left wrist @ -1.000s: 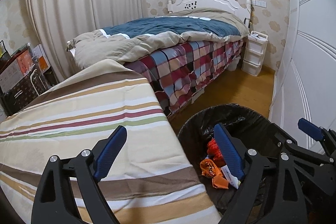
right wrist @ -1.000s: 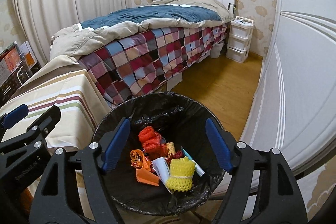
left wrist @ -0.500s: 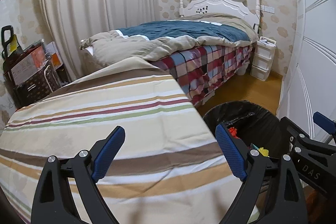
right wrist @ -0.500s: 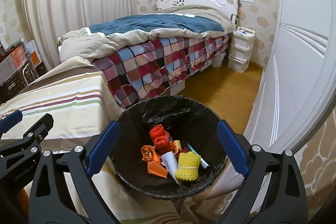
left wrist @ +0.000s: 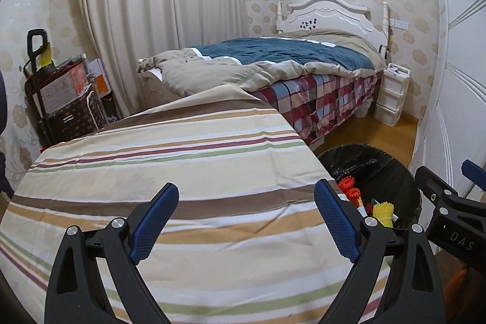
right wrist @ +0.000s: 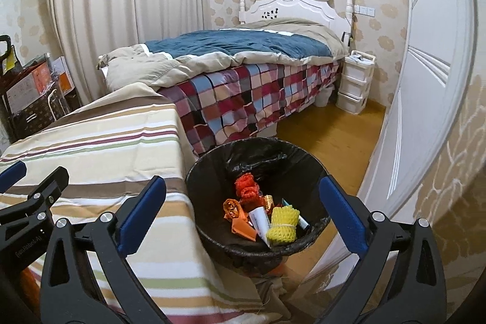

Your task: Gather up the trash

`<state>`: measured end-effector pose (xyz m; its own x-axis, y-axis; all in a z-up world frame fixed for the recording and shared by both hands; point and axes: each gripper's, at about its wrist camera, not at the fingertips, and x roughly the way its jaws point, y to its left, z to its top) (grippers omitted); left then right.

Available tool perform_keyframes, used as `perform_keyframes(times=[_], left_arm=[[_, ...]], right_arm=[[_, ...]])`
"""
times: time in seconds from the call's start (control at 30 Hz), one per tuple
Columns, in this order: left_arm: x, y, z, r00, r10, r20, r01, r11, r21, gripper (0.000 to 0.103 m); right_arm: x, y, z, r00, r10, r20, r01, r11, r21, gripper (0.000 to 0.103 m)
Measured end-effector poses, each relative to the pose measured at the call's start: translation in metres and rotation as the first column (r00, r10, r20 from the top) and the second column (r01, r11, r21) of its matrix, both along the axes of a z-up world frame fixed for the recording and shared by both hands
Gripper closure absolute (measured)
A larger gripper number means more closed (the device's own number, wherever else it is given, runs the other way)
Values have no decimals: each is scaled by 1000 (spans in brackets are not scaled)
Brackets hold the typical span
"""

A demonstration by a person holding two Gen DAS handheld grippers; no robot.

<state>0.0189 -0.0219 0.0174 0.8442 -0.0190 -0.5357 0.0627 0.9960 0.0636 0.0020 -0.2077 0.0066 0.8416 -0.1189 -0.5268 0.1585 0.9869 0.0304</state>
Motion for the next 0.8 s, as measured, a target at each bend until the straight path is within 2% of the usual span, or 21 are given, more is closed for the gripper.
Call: perform_keyframes(times=[0.23, 0.5, 0.8], left_arm=[[-23, 13, 8, 1000, 20, 24, -20, 1000, -16, 13], [-37, 22, 13, 999, 34, 43, -33, 999, -23, 12], [-42, 31, 16, 998, 47, 49, -45, 998, -39, 12]], right_arm=[[-20, 5, 8, 1000, 12, 16, -12, 1000, 21, 4], [-35, 14, 18, 999, 32, 41, -32, 999, 0, 4], [-41, 20, 24, 998, 42, 52, -42, 999, -5, 4]])
